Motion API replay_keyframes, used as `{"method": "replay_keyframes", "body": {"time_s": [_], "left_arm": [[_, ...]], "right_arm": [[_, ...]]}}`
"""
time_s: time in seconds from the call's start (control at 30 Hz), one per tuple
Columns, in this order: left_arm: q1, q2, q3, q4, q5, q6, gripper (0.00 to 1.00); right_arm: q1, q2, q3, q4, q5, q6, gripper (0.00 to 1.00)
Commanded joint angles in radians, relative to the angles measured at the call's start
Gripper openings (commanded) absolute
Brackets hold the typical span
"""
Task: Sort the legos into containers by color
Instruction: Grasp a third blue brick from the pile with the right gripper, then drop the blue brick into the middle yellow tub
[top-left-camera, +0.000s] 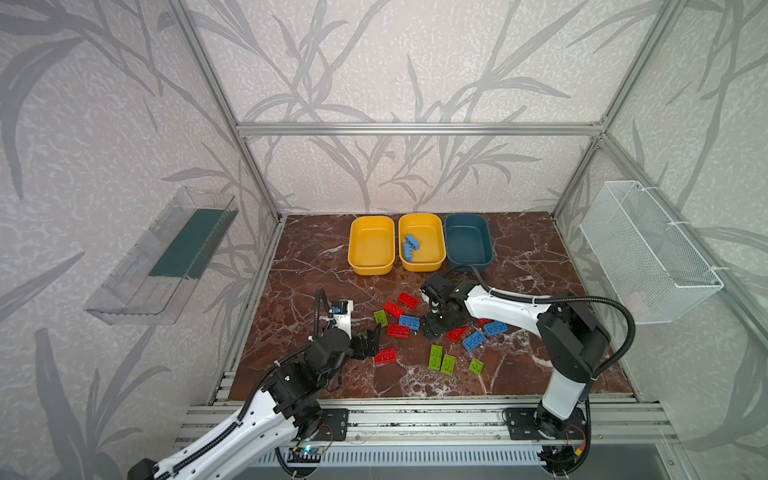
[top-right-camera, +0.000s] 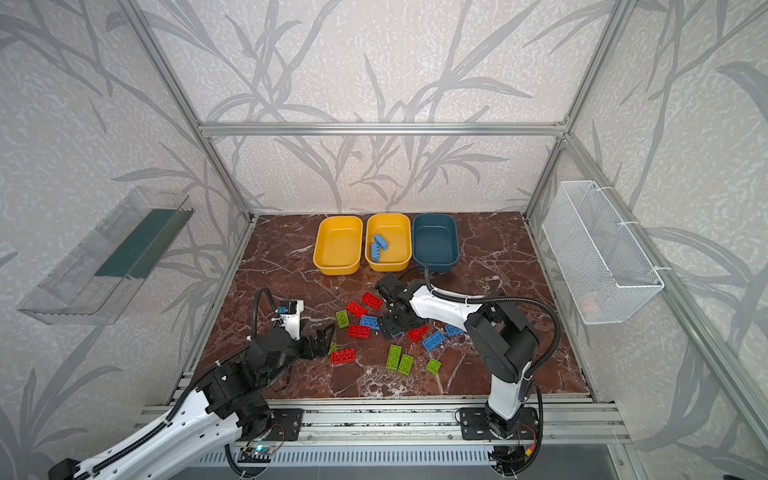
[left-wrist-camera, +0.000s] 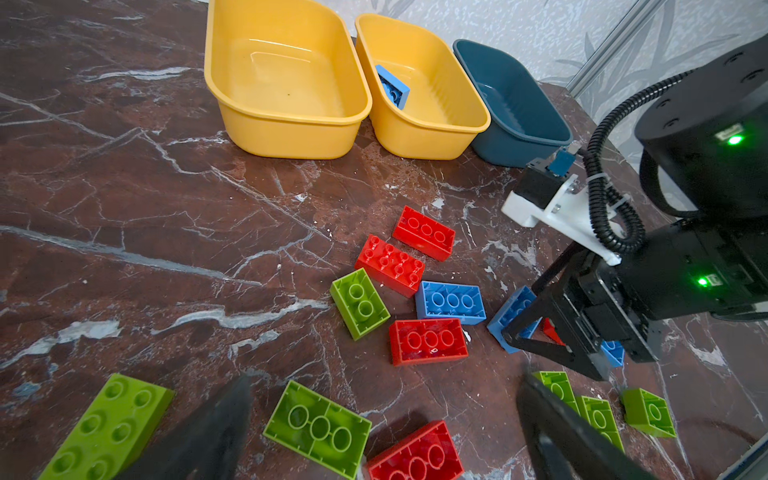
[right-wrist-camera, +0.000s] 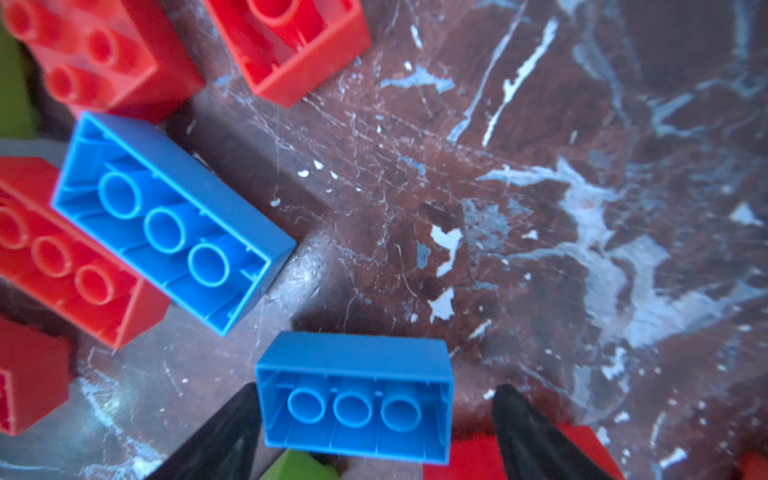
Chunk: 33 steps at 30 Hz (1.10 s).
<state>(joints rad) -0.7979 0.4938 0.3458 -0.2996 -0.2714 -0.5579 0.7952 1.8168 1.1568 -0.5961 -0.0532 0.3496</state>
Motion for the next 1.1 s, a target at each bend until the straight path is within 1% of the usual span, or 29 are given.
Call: {"method": "replay_keyframes", "body": {"time_s": [0.0, 0.07, 0.1, 0.13, 0.23, 0.37, 0.43, 0.5, 0.57, 0.63, 0.7, 0.87, 0.93, 1.07], "left_arm": [[-0.003, -0.007, -0.021, -0.003, -0.041, -0.005, 0.99], [-0.003, -0.004, -0.024, 0.002, -0.055, -0.009, 0.99], [-0.004, -0.004, -0.027, 0.006, -0.059, -0.008, 0.99], [-0.004, -0.003, -0.029, 0.008, -0.063, -0.008, 0.99], [-0.004, 0.0, -0.036, 0.028, -0.068, -0.005, 0.99], [-0.003, 0.016, -0.031, 0.048, -0.097, -0.005, 0.99], [-0.003, 0.043, -0.014, 0.049, -0.115, -0.002, 0.99], [-0.002, 0.089, 0.009, 0.055, -0.112, 0.011, 0.99], [-0.002, 0.15, 0.029, 0.083, -0.098, 0.029, 0.99], [-0.002, 0.225, 0.054, 0.113, -0.088, 0.037, 0.99], [0.0, 0.312, 0.096, 0.11, -0.1, 0.02, 0.99], [0.009, 0.501, 0.185, 0.161, -0.09, 0.071, 0.99], [0.016, 0.569, 0.229, 0.171, -0.072, 0.1, 0.99], [0.03, 0.669, 0.32, 0.149, -0.024, 0.136, 0.99]], "right_arm": [[0.006, 0.03, 0.037, -0.02, -0.002, -0.001, 0.76], [0.006, 0.044, 0.047, -0.026, -0.001, -0.003, 0.67], [0.006, 0.051, 0.055, -0.034, 0.006, -0.001, 0.59], [0.006, 0.055, 0.062, -0.048, 0.012, -0.001, 0.54], [0.006, 0.051, 0.091, -0.092, 0.048, 0.001, 0.46], [0.003, 0.029, 0.16, -0.152, 0.111, -0.015, 0.44], [-0.007, 0.033, 0.235, -0.208, 0.156, -0.037, 0.44], [-0.027, 0.05, 0.309, -0.238, 0.18, -0.057, 0.44], [-0.06, 0.083, 0.396, -0.255, 0.179, -0.069, 0.43], [-0.097, 0.137, 0.5, -0.282, 0.15, -0.087, 0.43], [-0.134, 0.207, 0.634, -0.306, 0.136, -0.101, 0.43], [-0.213, 0.427, 0.989, -0.379, 0.12, -0.116, 0.43], [-0.243, 0.544, 1.164, -0.42, 0.091, -0.12, 0.43], [-0.274, 0.784, 1.554, -0.503, 0.077, -0.133, 0.46]]}}
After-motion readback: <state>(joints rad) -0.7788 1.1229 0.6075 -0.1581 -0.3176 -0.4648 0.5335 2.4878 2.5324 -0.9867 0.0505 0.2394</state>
